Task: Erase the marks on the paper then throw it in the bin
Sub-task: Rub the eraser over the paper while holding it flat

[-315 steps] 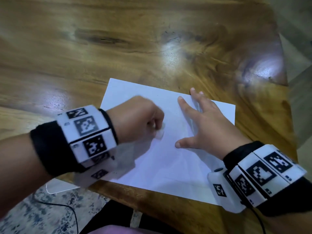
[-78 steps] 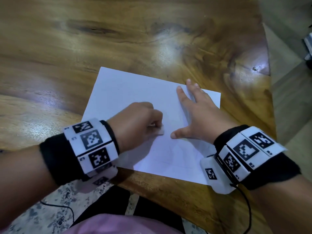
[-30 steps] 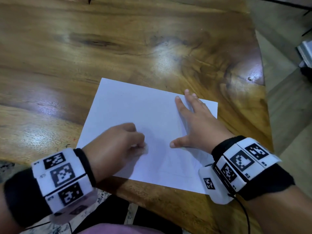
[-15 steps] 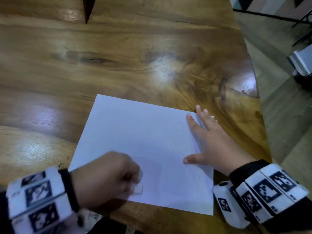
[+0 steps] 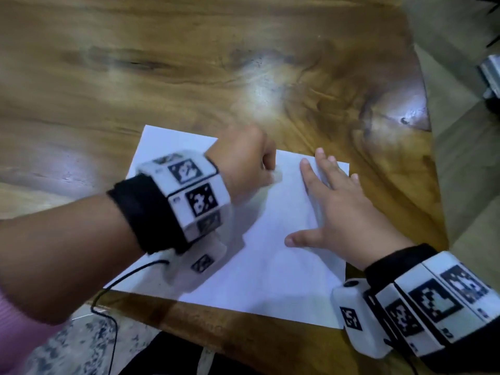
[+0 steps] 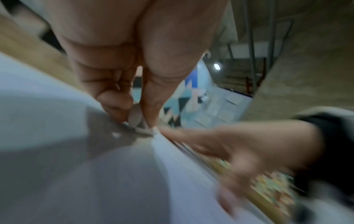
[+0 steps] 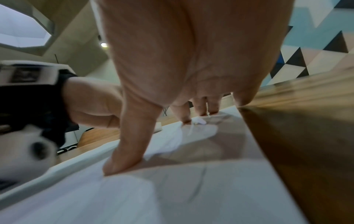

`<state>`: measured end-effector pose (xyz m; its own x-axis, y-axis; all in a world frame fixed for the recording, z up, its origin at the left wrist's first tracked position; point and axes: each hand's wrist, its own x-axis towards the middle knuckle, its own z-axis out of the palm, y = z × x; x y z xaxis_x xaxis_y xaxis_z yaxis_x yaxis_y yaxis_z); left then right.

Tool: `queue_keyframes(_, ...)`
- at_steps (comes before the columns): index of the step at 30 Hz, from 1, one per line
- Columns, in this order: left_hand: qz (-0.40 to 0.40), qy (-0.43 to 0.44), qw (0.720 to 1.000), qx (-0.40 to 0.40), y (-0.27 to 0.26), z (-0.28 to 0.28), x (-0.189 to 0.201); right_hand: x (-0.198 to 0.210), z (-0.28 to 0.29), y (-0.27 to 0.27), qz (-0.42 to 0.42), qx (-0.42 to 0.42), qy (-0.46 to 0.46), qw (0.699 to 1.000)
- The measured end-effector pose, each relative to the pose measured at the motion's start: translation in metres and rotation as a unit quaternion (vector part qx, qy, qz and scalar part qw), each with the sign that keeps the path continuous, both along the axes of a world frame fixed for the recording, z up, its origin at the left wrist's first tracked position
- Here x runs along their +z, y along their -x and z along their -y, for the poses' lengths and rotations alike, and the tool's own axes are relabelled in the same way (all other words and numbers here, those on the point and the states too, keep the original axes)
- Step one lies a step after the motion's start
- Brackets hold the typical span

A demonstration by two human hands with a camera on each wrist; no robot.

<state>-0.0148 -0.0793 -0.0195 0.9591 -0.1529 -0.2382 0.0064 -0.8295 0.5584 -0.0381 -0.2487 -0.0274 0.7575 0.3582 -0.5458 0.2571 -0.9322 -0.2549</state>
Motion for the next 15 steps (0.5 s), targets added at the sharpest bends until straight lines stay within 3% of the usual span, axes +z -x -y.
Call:
queue_keyframes(3, -0.030, -0.007, 0.998, -0.054, 0.009, 0.002, 0.002, 0.000, 0.001, 0.001, -0.002, -0.001, -0.015, 1.000)
queue_keyframes(8, 0.015, -0.010, 0.999, 0.046, -0.014, 0.000, 0.008, 0.001, 0.002, 0.002, 0.002, -0.009, -0.027, 1.000)
queue_keyframes(12, -0.047, -0.017, 0.997, -0.060, 0.005, 0.008, 0.007, 0.006, 0.002, 0.003, -0.005, -0.036, -0.029, 0.999)
queue_keyframes(15, -0.024, -0.024, 0.999, -0.041, -0.006, 0.008, 0.011, 0.008, 0.001, 0.004, -0.006, -0.033, -0.024, 0.999)
